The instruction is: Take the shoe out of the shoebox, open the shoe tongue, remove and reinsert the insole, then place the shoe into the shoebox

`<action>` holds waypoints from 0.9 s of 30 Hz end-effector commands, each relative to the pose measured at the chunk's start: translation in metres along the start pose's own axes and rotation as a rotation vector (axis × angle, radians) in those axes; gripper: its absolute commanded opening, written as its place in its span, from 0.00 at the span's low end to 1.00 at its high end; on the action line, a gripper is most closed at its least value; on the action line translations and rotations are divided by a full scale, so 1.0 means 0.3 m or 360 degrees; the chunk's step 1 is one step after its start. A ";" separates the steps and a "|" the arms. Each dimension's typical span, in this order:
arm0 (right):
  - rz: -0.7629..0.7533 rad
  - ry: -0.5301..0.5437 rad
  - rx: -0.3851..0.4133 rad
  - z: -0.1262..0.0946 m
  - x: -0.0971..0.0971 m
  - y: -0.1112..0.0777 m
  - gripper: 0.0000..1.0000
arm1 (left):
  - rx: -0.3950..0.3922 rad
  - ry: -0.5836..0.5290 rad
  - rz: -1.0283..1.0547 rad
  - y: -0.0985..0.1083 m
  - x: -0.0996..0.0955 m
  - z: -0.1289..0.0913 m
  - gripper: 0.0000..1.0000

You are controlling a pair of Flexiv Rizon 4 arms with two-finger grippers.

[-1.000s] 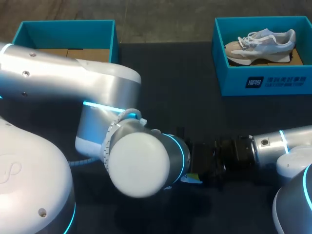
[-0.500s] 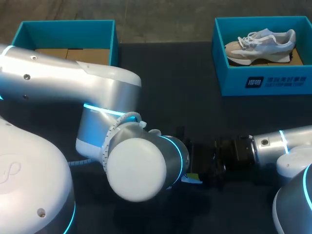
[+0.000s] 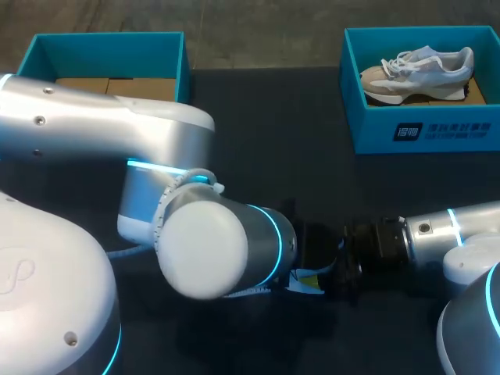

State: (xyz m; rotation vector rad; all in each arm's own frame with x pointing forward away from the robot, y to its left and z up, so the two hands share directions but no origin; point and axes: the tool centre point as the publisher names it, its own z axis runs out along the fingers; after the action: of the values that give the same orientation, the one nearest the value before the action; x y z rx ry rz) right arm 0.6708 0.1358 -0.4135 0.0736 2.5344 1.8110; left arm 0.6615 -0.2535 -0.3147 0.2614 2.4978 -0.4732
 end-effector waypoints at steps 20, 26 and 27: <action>0.0001 -0.0001 0.0007 0.000 0.003 -0.002 0.00 | 0.0173 0.0102 -0.0156 -0.027 -0.056 -0.063 0.00; 0.0001 -0.0001 0.0007 0.000 0.003 -0.002 0.00 | 0.0255 0.0142 -0.0225 -0.085 -0.099 -0.105 0.00; 0.0001 -0.0001 0.0007 0.000 0.003 -0.002 0.00 | 0.0269 0.0159 -0.0232 -0.095 -0.106 -0.112 0.00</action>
State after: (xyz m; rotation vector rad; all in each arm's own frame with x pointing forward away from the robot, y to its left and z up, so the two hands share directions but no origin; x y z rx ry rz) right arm 0.6708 0.1357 -0.4135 0.0736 2.5343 1.8109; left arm 0.6587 -0.2715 -0.2721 0.1621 2.5686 -0.7446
